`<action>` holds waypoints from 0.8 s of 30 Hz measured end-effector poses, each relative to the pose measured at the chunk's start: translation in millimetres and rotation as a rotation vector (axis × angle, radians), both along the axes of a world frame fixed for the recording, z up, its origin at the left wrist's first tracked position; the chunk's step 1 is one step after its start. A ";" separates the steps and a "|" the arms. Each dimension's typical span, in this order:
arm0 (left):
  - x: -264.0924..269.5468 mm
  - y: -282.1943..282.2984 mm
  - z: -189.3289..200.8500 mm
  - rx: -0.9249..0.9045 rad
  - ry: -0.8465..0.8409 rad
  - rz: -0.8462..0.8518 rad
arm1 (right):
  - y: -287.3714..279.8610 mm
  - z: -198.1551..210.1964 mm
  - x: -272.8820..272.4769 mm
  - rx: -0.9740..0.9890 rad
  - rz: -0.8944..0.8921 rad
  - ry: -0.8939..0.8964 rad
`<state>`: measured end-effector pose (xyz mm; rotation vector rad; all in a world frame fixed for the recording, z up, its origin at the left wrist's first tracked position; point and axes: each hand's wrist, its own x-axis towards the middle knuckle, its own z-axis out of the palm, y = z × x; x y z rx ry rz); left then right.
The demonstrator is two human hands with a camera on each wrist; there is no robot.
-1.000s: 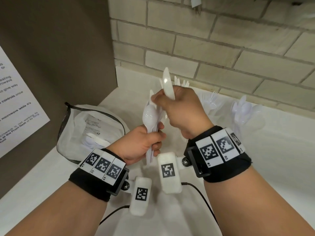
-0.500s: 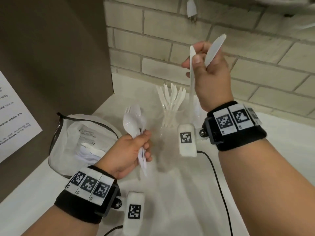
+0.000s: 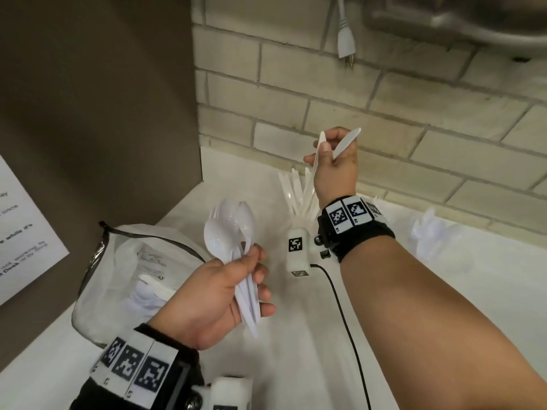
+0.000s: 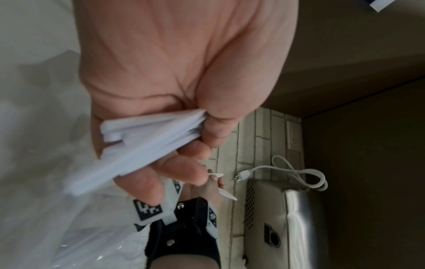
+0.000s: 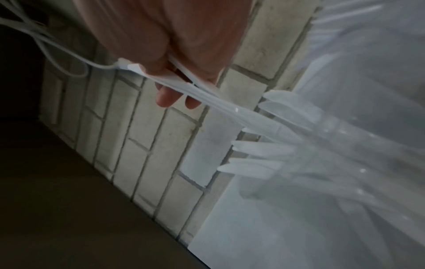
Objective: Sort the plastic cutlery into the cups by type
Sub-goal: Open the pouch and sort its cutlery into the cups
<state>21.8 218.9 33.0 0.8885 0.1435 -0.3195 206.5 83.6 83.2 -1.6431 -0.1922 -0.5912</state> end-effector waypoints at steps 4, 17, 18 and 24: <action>0.1 1.5 1.3 -0.002 0.002 -0.019 | -3.3 -24.0 12.6 0.007 -0.003 0.313; -0.9 -10.2 1.3 0.145 -0.035 -0.024 | -16.1 21.7 -54.4 -0.071 0.204 0.239; -0.4 -13.1 0.8 0.287 -0.061 0.018 | -15.3 26.0 -70.4 -0.099 0.259 0.241; 6.8 -26.1 -4.1 1.179 -0.181 0.258 | -10.8 26.1 -129.3 -0.376 0.377 0.293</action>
